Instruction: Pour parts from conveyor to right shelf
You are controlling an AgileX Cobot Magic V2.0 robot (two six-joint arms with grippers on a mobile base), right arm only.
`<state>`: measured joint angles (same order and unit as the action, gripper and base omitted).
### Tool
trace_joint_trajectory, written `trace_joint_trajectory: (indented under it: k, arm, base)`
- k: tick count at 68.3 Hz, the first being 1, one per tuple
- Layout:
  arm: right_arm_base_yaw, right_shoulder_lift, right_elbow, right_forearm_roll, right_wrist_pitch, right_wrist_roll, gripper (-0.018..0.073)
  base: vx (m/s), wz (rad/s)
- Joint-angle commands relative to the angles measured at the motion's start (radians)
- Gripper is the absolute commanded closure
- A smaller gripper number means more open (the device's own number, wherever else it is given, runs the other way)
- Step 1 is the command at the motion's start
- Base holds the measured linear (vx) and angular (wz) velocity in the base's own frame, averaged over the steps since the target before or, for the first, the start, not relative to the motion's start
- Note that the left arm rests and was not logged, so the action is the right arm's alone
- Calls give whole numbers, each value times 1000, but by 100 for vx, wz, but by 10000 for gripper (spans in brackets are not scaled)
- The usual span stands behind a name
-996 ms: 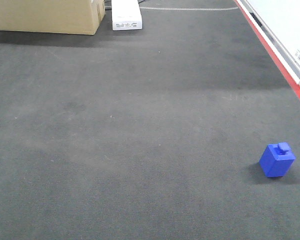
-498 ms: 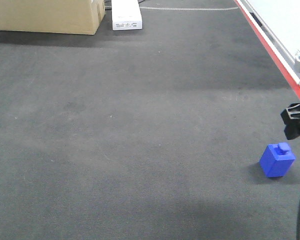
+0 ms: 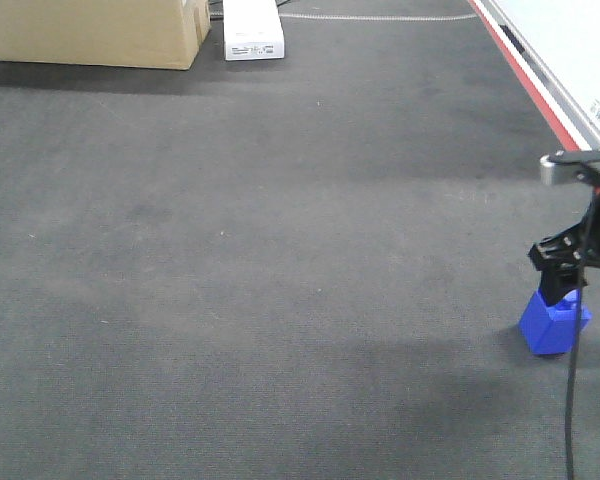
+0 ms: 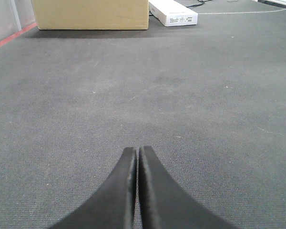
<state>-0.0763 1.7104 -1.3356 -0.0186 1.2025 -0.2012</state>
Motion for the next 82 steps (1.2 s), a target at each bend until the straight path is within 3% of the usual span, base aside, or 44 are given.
trace_joint_trajectory:
  k: [1,52,64,77,82]
  arm:
    - [-10,-9,-32,-5,-38,-10,10]
    - [-32,157,-32,28,-101,-13,29]
    - [-32,157,-32,29,-89,-13,198]
    - [-32,156,-32,24,-90,-10,575]
    - [-32,147,-32,25,-97,-10,573]
  base:
    - [0,0]
    - [0,0]
    - [0,0]
    - [0,0]
    - [0,0]
